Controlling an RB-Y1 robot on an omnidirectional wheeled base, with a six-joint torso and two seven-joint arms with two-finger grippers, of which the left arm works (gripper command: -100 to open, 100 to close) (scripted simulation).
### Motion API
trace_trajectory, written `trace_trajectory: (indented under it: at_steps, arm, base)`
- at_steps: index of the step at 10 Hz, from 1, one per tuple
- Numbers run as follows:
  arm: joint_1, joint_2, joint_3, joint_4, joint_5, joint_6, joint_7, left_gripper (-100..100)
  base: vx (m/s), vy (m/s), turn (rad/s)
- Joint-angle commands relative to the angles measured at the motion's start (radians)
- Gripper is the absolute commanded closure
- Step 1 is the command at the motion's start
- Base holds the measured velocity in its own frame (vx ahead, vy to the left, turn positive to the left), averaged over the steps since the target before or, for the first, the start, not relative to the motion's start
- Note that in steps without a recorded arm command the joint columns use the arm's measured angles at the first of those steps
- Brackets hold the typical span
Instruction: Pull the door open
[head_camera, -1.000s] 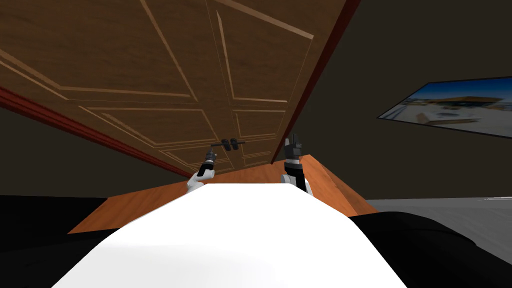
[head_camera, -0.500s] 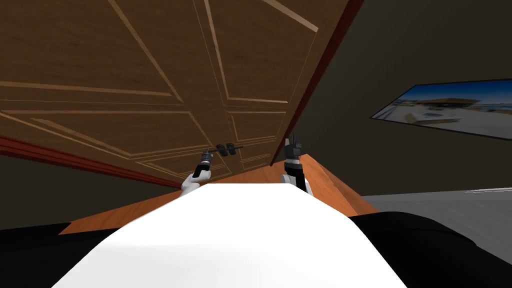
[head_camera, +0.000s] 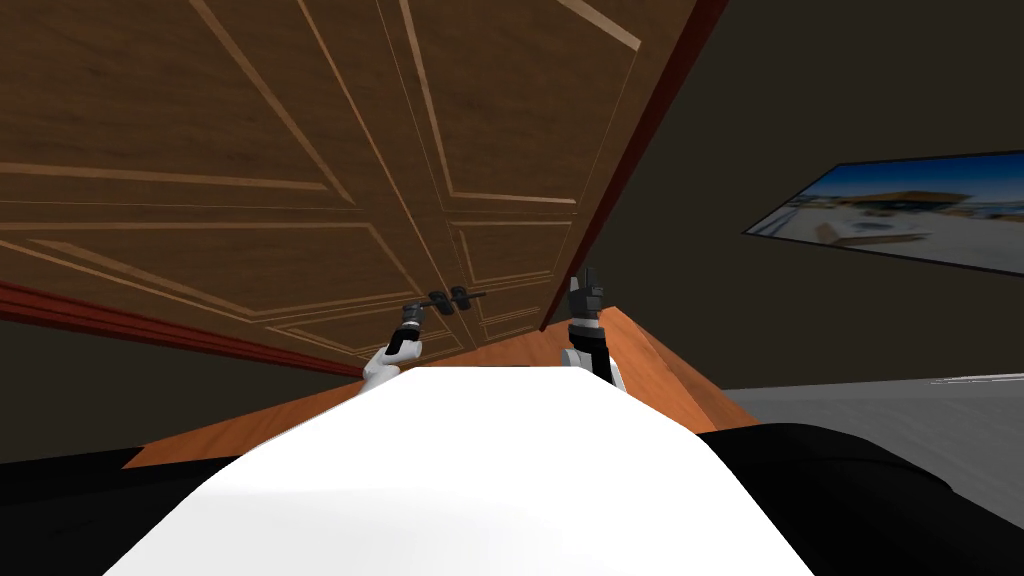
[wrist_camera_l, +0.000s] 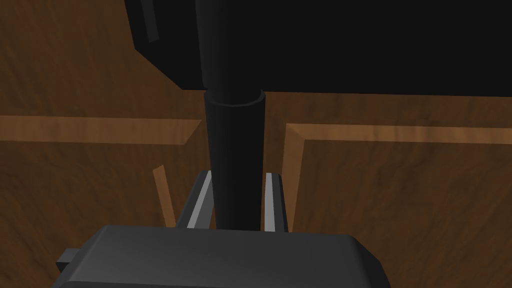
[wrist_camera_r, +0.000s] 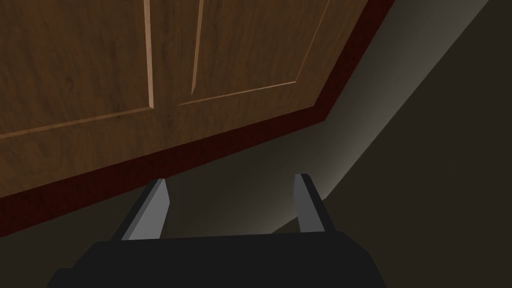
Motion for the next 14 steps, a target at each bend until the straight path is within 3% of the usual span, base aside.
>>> trace_trajectory:
  at_steps: [1, 2, 5, 8, 13, 14]
  arm:
    - [0.002, 0.0, 0.001, 0.001, 0.0, 0.001, 0.0, 100]
    - [0.002, 0.0, 0.001, 0.001, 0.0, 0.001, 0.0, 100]
    - [0.025, 0.024, -0.017, -0.008, 0.003, -0.009, 0.023, 100]
    - [0.05, 0.055, -0.065, -0.032, 0.004, -0.028, 0.063, 100]
    - [0.07, 0.079, -0.124, -0.059, 0.003, -0.048, 0.103, 100]
    - [0.075, 0.083, -0.105, -0.056, 0.005, -0.045, 0.096, 100]
  base:
    - [-0.013, -0.004, 0.003]
    - [-0.005, -0.004, 0.004]
    - [-0.157, 0.026, -0.086]
    - [-0.221, 0.02, -0.162]
    - [-0.185, 0.062, -0.134]
    - [-0.084, 0.018, -0.01]
